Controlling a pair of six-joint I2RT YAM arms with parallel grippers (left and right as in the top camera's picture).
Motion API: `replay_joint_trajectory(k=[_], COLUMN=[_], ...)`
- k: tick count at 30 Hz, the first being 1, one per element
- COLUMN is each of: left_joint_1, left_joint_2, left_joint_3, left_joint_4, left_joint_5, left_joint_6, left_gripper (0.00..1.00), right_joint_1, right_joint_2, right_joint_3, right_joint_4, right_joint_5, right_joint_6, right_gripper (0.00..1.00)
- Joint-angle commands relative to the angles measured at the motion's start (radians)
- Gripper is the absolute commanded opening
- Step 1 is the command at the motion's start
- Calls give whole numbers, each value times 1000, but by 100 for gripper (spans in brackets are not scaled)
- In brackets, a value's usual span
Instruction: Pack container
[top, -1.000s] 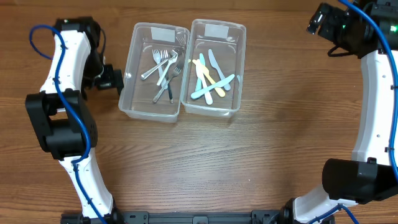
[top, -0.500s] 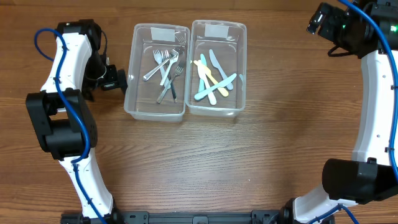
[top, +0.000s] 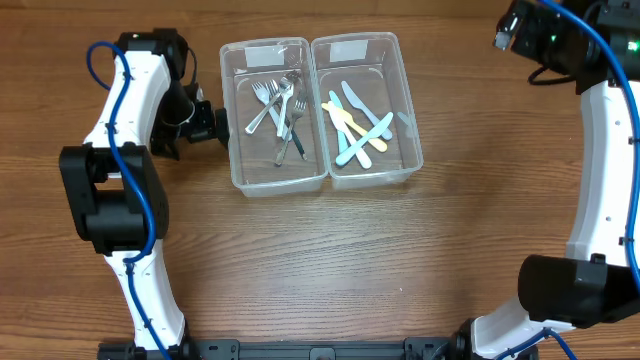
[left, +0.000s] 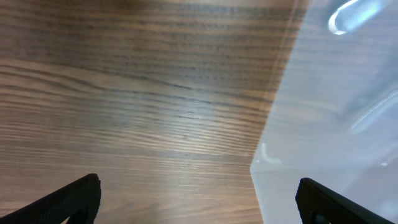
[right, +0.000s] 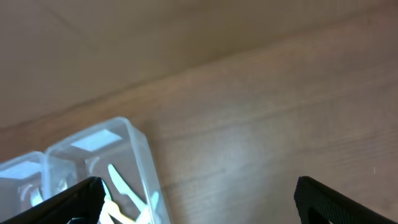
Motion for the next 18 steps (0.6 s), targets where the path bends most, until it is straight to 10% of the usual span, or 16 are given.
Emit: replay_joint_trajectory(k=[1,18], left_joint_1=[14,-8], left_joint_2=[-25,-573], left_joint_3=[210,594], left_joint_4=[-54,-45], left_joint_5=[30,-372], left_joint_6=[-10,-149], left_gripper=[100,100], right_joint_1=[-1,-1], right_joint_2=[-152,-627], right_joint_3=[16,16], right_joint_4=[84,47], right_joint_5=[-96,-256], right_joint_6=[-88,-158], right_gripper=[100,100])
